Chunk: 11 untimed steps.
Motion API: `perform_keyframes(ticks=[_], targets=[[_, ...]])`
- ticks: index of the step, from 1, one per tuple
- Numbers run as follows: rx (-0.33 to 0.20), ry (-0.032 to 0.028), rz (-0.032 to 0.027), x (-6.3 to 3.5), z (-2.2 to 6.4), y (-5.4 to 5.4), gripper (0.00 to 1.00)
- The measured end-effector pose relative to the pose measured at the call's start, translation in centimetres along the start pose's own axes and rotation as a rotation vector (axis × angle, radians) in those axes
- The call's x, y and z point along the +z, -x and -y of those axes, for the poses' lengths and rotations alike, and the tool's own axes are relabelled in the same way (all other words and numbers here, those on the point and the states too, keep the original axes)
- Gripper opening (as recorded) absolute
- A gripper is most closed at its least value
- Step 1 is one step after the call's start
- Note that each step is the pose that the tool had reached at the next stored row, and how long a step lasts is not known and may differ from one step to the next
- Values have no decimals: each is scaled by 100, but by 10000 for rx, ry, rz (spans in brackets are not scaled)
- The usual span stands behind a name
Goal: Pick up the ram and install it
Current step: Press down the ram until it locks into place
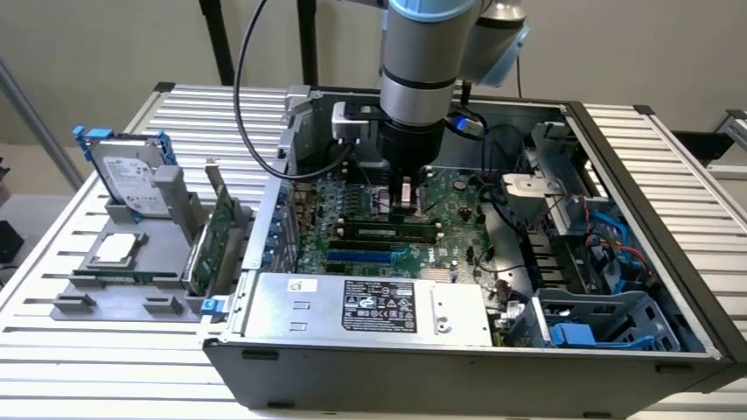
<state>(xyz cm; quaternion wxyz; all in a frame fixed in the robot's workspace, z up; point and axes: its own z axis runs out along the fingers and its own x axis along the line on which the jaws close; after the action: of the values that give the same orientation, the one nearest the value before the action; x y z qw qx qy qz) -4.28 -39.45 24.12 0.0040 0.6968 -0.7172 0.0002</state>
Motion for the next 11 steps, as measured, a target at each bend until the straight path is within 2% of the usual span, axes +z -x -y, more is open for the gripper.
perform_keyframes(ticks=[11], targets=[[1,-1,17,71,-35,7,0]])
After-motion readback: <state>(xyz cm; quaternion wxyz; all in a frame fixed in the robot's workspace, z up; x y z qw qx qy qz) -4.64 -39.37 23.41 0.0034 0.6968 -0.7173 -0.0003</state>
